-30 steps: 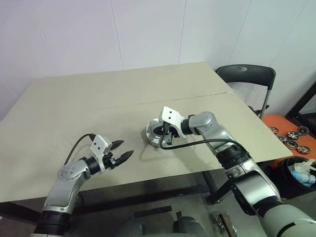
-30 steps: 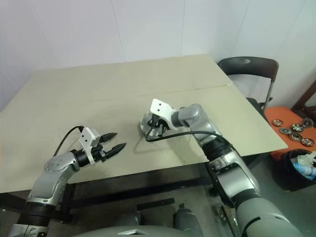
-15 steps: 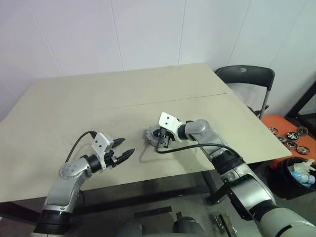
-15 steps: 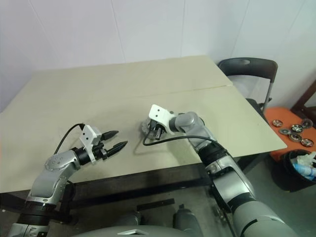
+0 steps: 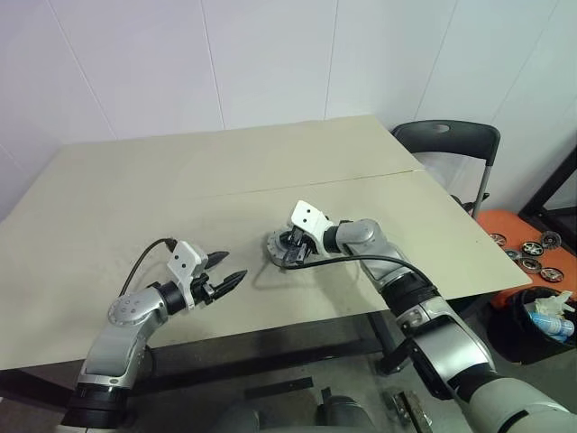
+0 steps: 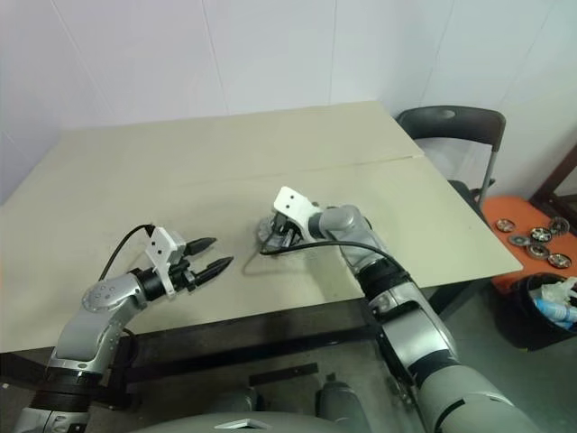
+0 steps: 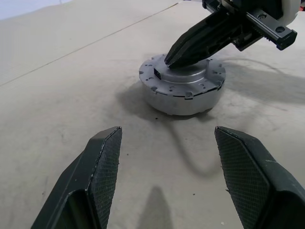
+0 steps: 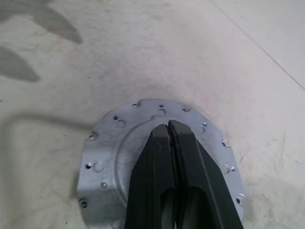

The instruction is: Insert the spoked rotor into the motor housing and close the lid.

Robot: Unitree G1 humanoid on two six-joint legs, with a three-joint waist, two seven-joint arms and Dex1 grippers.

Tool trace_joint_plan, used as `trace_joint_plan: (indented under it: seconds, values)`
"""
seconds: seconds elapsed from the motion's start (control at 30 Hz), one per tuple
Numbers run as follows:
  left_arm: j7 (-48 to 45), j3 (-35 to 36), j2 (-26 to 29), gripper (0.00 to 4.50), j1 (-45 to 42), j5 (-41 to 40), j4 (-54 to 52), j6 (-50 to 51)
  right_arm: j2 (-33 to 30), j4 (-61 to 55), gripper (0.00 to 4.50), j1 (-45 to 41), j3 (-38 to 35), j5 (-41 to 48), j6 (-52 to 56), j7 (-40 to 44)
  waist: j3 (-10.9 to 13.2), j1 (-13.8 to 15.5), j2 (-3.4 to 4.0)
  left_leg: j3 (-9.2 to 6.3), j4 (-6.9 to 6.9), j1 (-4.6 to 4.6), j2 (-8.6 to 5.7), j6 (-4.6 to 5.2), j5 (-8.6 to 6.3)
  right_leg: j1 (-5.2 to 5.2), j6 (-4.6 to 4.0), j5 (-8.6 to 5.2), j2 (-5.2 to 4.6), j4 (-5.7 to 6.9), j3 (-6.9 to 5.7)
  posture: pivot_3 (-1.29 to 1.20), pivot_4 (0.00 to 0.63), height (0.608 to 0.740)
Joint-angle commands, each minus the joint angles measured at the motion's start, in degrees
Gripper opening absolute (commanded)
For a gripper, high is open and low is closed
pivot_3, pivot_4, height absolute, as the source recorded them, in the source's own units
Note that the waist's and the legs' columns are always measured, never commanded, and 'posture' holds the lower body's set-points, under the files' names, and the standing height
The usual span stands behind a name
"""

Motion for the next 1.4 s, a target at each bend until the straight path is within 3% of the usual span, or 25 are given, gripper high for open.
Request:
trace_joint_plan:
  seconds: [0.03, 0.23, 0.4, 0.5, 0.8, 0.87, 1.23, 1.4]
  values:
    - [0.2, 0.4, 0.3, 3.33, -1.2, 0.2, -1.8, -0.6, -0.3, 1.4, 0.04, -0.6, 1.5, -2.2, 0.6, -0.1, 0.0, 0.0, 0.00, 0.00, 0.00, 0.00, 0.00, 0.00, 0.00, 0.00, 0.01, 0.00, 0.00, 0.00, 0.00, 0.00, 0.000, 0.740]
    - [0.1, 0.7, 0.7, 3.33, -1.1, 0.0, -2.0, -0.5, -1.8, 2.0, 0.04, 0.6, 4.0, -4.8, 2.5, 1.2, -0.1, 0.1, 0.00, 0.00, 0.01, 0.09, 0.00, 0.00, 0.00, 0.08, 0.05, -0.05, 0.00, 0.01, 0.00, 0.00, 0.000, 0.740]
    - [-0.1, 0.8, 0.9, 3.33, -1.3, 0.0, -1.7, -0.6, -0.8, 0.6, 0.21, 1.0, 1.4, -1.9, 4.8, 1.6, -0.1, 0.1, 0.00, 0.00, 0.01, 0.12, 0.00, 0.00, 0.00, 0.13, 0.09, -0.08, -0.01, 0.01, 0.00, 0.00, 0.000, 0.740]
    - [-0.2, 0.7, 0.8, 3.33, -1.4, 0.1, -1.3, -0.8, -0.6, -1.1, 0.91, 1.7, 0.8, -0.6, 6.5, 3.1, -0.1, 0.1, 0.00, -0.01, 0.01, 0.06, 0.00, 0.00, 0.00, 0.07, 0.06, -0.07, -0.01, 0.01, 0.00, 0.00, 0.000, 0.740]
    - [-0.1, 0.6, 0.7, 3.33, -1.0, 0.2, -0.9, -1.0, -0.2, -1.4, 4.00, 2.3, 1.5, -1.1, 8.7, 3.3, -0.1, -0.1, -0.01, 0.00, 0.00, 0.08, 0.00, 0.00, 0.00, 0.06, 0.09, -0.08, 0.00, 0.01, 0.00, 0.00, 0.000, 0.740]
    - [-0.1, 0.6, 0.8, 3.33, -0.9, 0.2, -0.8, -1.1, -0.2, -1.9, 4.47, 2.7, 2.0, -1.0, 9.4, 4.1, -0.1, -0.1, 0.03, 0.00, 0.00, 0.06, 0.00, 0.00, 0.00, 0.05, 0.09, -0.08, -0.01, 0.01, 0.00, 0.00, 0.000, 0.740]
    - [-0.3, 0.4, 0.7, 3.33, -0.9, 0.7, -0.1, -1.6, 0.1, -2.8, 4.47, 3.5, 2.4, -1.3, 10.6, 3.6, -0.1, 0.1, 0.02, 0.00, -0.01, 0.05, -0.01, 0.00, 0.00, 0.06, 0.12, -0.10, -0.02, -0.01, 0.00, 0.00, 0.000, 0.740]
    - [-0.3, 0.2, 0.4, 3.33, -0.9, 1.0, 0.3, -2.1, 0.3, -2.0, 3.22, 3.1, 1.9, -1.5, 10.1, 1.8, -0.1, 0.0, 0.02, 0.00, -0.01, 0.06, -0.01, 0.00, 0.00, 0.06, 0.12, -0.11, -0.02, -0.01, 0.00, 0.00, 0.000, 0.740]
